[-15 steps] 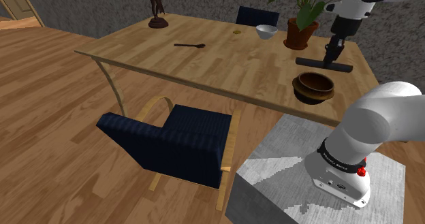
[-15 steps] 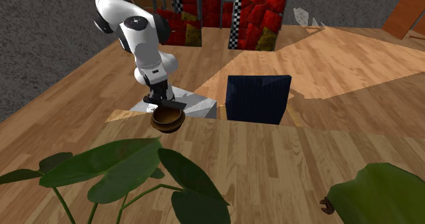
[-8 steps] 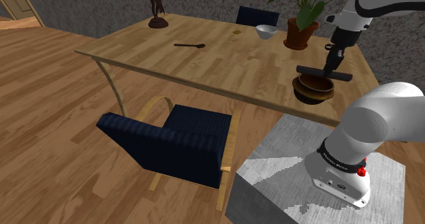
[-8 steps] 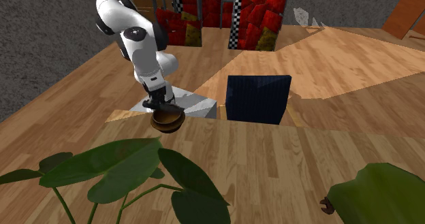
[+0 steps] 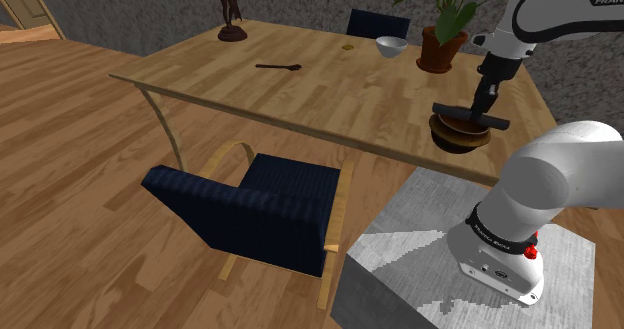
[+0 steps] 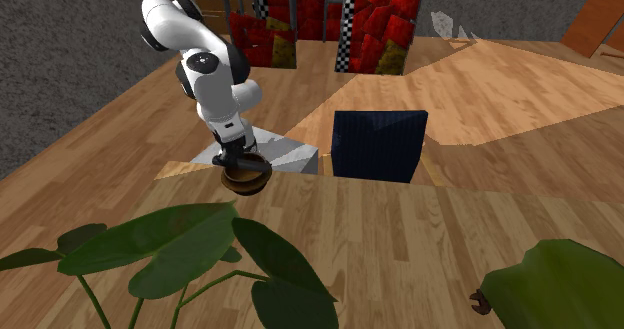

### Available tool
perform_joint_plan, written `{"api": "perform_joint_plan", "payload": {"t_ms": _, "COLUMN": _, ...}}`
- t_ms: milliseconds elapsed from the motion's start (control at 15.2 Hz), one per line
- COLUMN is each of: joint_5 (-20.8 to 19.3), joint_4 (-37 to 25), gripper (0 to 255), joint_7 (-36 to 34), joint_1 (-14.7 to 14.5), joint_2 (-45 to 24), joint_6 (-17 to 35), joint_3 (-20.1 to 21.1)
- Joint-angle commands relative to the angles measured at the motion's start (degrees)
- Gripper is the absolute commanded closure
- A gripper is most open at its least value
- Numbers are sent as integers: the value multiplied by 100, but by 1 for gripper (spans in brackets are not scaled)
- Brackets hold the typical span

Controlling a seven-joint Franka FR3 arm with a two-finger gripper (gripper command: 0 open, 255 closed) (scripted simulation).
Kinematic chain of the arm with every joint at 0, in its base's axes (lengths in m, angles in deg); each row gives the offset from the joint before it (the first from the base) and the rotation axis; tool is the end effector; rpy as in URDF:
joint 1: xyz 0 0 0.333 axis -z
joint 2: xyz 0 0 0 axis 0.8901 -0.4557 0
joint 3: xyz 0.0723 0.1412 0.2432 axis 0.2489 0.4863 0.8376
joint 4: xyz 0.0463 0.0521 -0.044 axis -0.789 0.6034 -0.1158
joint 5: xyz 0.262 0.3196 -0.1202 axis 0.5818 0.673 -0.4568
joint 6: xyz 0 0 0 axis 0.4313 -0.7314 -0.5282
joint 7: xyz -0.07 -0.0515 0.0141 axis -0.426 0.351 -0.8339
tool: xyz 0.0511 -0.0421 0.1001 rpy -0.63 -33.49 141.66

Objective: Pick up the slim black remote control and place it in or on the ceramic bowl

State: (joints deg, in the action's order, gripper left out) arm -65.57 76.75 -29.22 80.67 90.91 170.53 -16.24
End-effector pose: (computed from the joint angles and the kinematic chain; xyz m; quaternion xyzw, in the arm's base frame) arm 0.2307 -0.2288 0.3816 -0.9901 -0.1341 0.0101 0.0393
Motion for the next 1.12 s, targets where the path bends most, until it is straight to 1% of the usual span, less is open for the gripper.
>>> {"api": "perform_joint_plan", "payload": {"t_ms": 0, "joint_5": -4, "joint_4": 13, "gripper": 255, "joint_7": 0, "joint_1": 2, "joint_2": 0, "joint_6": 9, "joint_3": -4}}
{"api": "perform_joint_plan", "payload": {"t_ms": 198, "joint_5": -4, "joint_4": 13, "gripper": 255, "joint_7": 0, "joint_1": 2, "joint_2": 0, "joint_6": 9, "joint_3": -4}}
{"api": "perform_joint_plan", "payload": {"t_ms": 264, "joint_5": -5, "joint_4": 13, "gripper": 0, "joint_7": 1, "joint_1": 3, "joint_2": 1, "joint_6": 9, "joint_3": -6}}
{"api": "perform_joint_plan", "payload": {"t_ms": 594, "joint_5": -4, "joint_4": 13, "gripper": 0, "joint_7": 0, "joint_1": 1, "joint_2": 0, "joint_6": 9, "joint_3": -4}}
{"api": "perform_joint_plan", "payload": {"t_ms": 858, "joint_5": 268, "joint_4": -693, "gripper": 0, "joint_7": 24, "joint_1": -134, "joint_2": 2, "joint_6": -681, "joint_3": 252}}
{"api": "perform_joint_plan", "payload": {"t_ms": 1056, "joint_5": 268, "joint_4": -693, "gripper": 0, "joint_7": 24, "joint_1": -134, "joint_2": 2, "joint_6": -681, "joint_3": 253}}
